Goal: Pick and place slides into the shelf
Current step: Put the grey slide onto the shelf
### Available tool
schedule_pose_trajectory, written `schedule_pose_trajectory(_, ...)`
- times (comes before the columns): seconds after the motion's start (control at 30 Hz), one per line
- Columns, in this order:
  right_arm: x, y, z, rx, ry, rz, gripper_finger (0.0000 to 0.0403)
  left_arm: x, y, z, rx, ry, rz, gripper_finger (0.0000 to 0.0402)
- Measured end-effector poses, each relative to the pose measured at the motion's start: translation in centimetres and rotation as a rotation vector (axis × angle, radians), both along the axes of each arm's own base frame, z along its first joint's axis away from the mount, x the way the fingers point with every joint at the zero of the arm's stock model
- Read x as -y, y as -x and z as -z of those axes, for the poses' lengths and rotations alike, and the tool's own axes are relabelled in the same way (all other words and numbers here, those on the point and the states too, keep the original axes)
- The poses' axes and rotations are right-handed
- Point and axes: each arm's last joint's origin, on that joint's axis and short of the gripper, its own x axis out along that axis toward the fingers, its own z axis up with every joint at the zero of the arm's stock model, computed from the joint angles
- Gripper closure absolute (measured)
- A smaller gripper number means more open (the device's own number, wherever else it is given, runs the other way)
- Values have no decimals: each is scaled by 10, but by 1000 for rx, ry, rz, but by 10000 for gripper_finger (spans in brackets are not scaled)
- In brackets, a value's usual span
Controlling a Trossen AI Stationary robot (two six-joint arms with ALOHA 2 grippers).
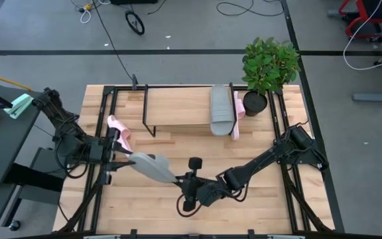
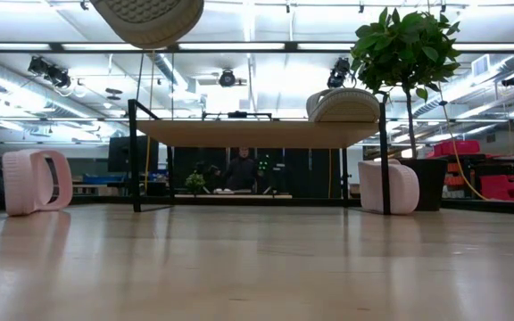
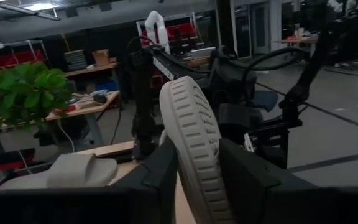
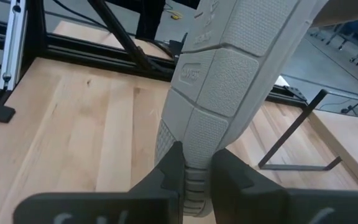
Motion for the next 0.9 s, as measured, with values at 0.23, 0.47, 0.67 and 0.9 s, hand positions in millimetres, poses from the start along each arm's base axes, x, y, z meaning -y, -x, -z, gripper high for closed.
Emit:
schedule_pose_trajectory(0.23,-1,0,0,-2,-6,-5,355,3,-9,3,-8,-48,10,364)
schedule_pose_trajectory(0.47,-2,4,3,-65,17,-58,244,3,-9,3,-2,-105,-4,364)
schedule_pose_trajectory(0.67,2,14,1,-144,35,-27,116,3,-10,4,-5,-107,-10,366)
schedule_pose_trajectory(0.9,12,46,-35,-141,0,141,59,2,-10,4,-12,-130,-50,367)
